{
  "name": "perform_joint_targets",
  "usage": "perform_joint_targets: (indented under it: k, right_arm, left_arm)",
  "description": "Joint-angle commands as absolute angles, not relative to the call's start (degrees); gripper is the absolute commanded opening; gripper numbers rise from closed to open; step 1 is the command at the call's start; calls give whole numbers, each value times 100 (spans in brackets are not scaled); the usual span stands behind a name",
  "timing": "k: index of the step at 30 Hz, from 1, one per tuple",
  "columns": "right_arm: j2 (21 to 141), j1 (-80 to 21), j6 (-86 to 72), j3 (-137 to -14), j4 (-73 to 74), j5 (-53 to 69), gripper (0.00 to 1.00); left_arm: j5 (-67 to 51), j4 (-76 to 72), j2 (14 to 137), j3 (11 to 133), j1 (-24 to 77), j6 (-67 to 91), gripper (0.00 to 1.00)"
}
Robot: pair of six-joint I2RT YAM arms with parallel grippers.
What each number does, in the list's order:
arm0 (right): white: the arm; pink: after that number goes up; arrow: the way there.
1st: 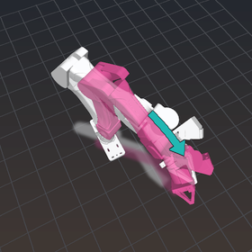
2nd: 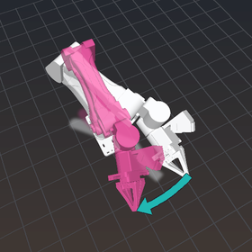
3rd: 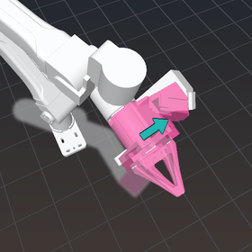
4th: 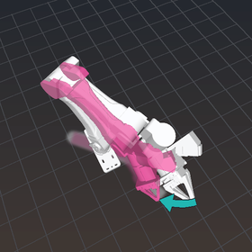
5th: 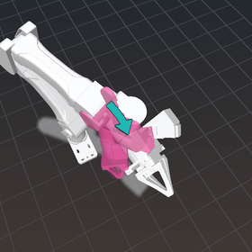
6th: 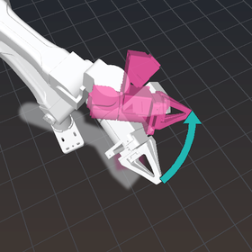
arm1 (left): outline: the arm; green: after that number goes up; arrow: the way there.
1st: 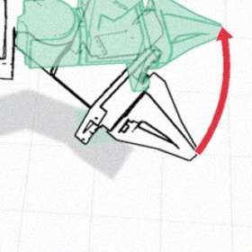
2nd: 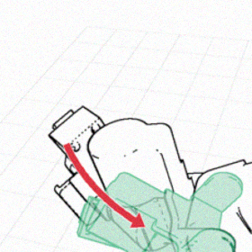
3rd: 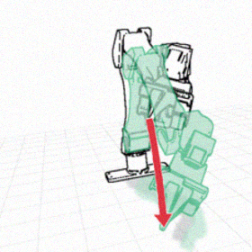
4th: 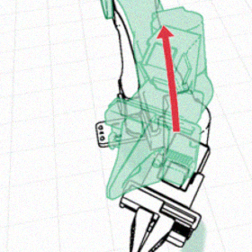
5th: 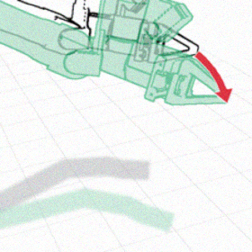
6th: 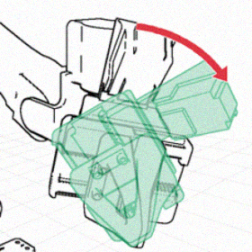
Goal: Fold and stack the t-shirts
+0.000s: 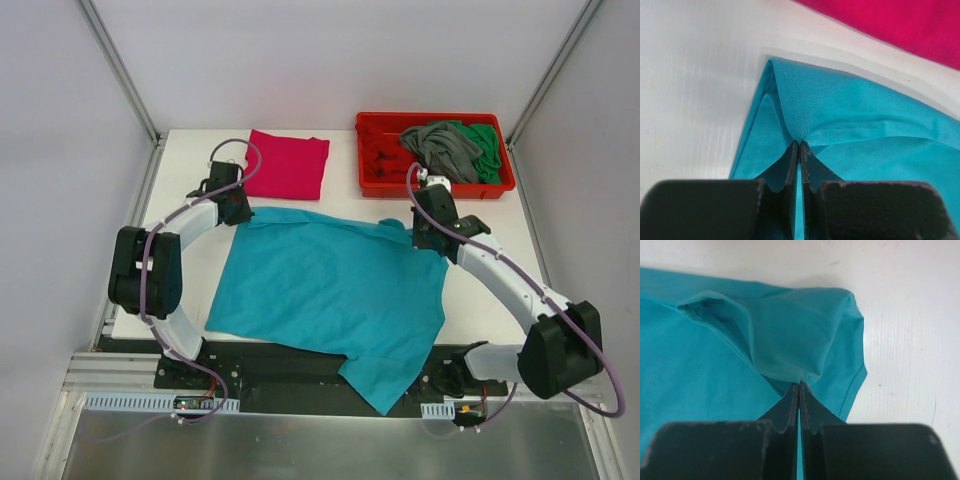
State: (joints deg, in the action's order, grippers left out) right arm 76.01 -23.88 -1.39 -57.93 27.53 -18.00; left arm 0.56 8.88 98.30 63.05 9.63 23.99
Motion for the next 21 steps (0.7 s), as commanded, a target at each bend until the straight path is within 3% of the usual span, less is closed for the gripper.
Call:
perform_joint_targets:
  k: [1,21]
  right_arm:
    - [6892,-2619,-562,-5406,3172,-2302,0]
    - [5722,-2883,-738,-4448,3542,-1336,0]
  left_arm:
    - [193,650,9370,6091,853,2680,0]
    - [-782,791,9079,5740,272,2962,0]
